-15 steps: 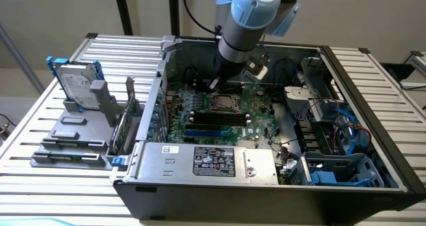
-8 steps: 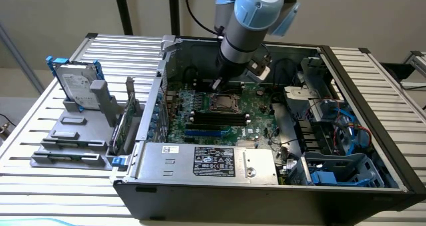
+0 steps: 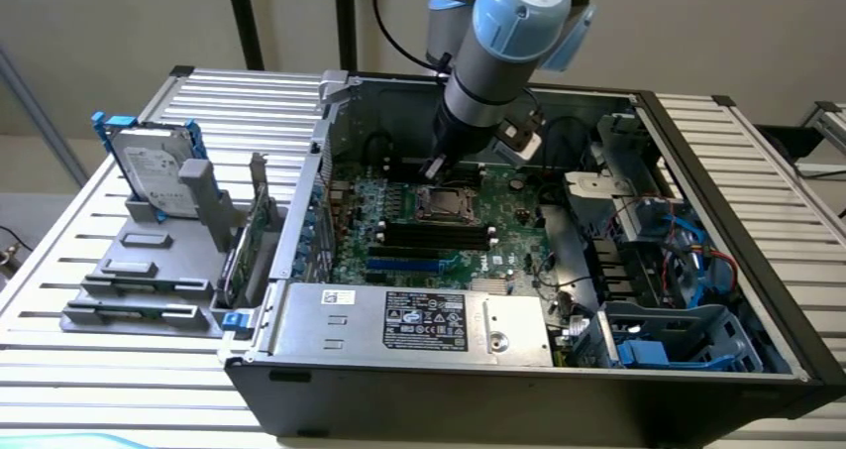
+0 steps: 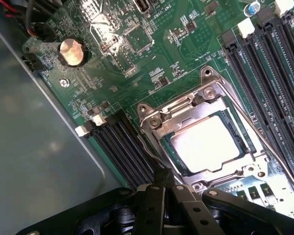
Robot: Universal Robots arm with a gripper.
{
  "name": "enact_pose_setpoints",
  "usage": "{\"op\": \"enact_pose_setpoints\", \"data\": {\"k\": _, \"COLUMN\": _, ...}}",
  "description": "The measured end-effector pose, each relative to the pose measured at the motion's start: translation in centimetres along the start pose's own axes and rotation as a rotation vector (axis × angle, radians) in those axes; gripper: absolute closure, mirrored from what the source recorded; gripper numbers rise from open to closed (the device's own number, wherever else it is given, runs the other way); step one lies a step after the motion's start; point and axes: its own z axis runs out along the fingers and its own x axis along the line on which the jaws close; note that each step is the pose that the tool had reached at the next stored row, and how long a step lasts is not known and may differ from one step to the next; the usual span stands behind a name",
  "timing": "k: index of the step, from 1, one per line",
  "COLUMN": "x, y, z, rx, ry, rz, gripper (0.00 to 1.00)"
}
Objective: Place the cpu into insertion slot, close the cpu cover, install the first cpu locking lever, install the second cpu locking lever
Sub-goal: 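Install the first cpu locking lever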
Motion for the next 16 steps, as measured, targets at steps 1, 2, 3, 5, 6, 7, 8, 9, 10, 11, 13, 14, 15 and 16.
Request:
{"op": "enact_pose_setpoints", "data": {"k": 1, "x": 0.01, "y": 0.01, "z": 0.0, "rx": 0.0002, "ry": -0.0004, "rz": 0.0, "gripper": 0.89}}
{"op": "enact_pose_setpoints", "data": {"k": 2, "x": 0.02, "y": 0.02, "z": 0.0, "rx": 0.0003, "ry": -0.001, "rz": 0.0, "gripper": 0.89}}
{"op": "enact_pose_setpoints", "data": {"k": 3, "x": 0.04, "y": 0.03, "z": 0.0, "rx": 0.0003, "ry": -0.0017, "rz": 0.001, "gripper": 0.89}}
{"op": "enact_pose_setpoints", "data": {"k": 5, "x": 0.08, "y": 0.03, "z": 0.01, "rx": 0.0003, "ry": -0.0027, "rz": 0.001, "gripper": 0.89}}
{"op": "enact_pose_setpoints", "data": {"k": 6, "x": 0.12, "y": 0.02, "z": 0.02, "rx": 0.0002, "ry": -0.0033, "rz": 0.001, "gripper": 0.89}}
{"op": "enact_pose_setpoints", "data": {"k": 7, "x": 0.16, "y": 0.0, "z": 0.04, "rx": 0.0001, "ry": -0.0036, "rz": 0.001, "gripper": 0.89}}
{"op": "enact_pose_setpoints", "data": {"k": 8, "x": 0.19, "y": -0.01, "z": 0.05, "rx": 0.0001, "ry": -0.0038, "rz": 0.001, "gripper": 0.89}}
{"op": "enact_pose_setpoints", "data": {"k": 9, "x": 0.23, "y": -0.02, "z": 0.06, "rx": -0.0001, "ry": -0.0041, "rz": 0.001, "gripper": 0.89}}
{"op": "enact_pose_setpoints", "data": {"k": 10, "x": 0.26, "y": -0.04, "z": 0.08, "rx": -0.0001, "ry": -0.0043, "rz": 0.001, "gripper": 0.89}}
{"op": "enact_pose_setpoints", "data": {"k": 11, "x": 0.3, "y": -0.05, "z": 0.1, "rx": -0.0002, "ry": -0.0044, "rz": 0.001, "gripper": 0.89}}
{"op": "enact_pose_setpoints", "data": {"k": 13, "x": 0.37, "y": -0.06, "z": 0.13, "rx": -0.0003, "ry": -0.0047, "rz": 0.001, "gripper": 0.89}}
{"op": "enact_pose_setpoints", "data": {"k": 14, "x": 0.41, "y": -0.06, "z": 0.16, "rx": -0.0001, "ry": -0.0041, "rz": 0.001, "gripper": 0.89}}
{"op": "enact_pose_setpoints", "data": {"k": 15, "x": 0.43, "y": -0.04, "z": 0.17, "rx": -0.0003, "ry": -0.0046, "rz": 0.001, "gripper": 0.89}}
{"op": "enact_pose_setpoints", "data": {"k": 16, "x": 0.44, "y": -0.02, "z": 0.16, "rx": -0.0006, "ry": -0.0052, "rz": 0.001, "gripper": 0.89}}
